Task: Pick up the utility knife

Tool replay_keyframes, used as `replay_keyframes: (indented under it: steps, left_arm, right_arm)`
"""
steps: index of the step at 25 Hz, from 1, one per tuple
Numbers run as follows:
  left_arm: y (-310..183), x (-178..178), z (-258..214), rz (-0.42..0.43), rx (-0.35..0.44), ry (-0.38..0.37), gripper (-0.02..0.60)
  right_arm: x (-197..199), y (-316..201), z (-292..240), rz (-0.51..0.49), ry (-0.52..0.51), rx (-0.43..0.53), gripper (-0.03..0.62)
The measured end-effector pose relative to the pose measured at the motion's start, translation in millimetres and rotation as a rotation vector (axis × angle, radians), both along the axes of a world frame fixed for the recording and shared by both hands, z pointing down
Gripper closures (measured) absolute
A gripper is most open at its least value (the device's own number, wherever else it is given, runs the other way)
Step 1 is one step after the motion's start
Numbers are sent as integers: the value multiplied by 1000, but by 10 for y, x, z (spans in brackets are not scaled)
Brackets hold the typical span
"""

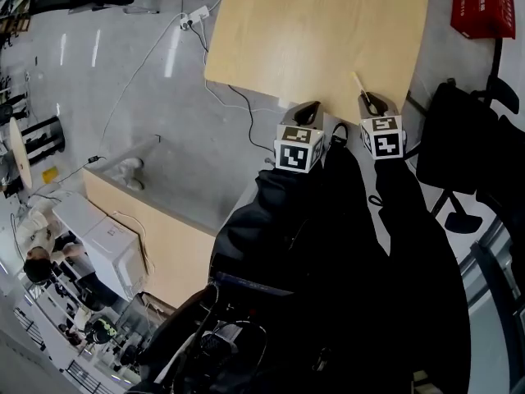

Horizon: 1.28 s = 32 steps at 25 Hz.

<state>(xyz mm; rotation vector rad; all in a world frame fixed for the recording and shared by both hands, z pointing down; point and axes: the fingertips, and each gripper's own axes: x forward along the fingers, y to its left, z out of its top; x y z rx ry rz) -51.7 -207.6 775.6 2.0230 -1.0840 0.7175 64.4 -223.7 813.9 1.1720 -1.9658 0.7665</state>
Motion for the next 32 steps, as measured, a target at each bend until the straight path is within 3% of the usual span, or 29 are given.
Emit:
replay_keyframes:
  steps: [11, 23, 32]
  left_arm:
    - [-202, 283, -1076, 6, 213, 69, 581]
    - [-285, 339, -2466, -1, 458, 125, 581]
    - [-270, 304, -3090, -10, 592, 134, 581]
  right_arm:
    - [34, 55, -1315, 83, -122, 245, 530]
    - [211, 284, -2640, 125, -218, 475, 530]
    - [341, 324, -3516, 164, -301, 632, 530]
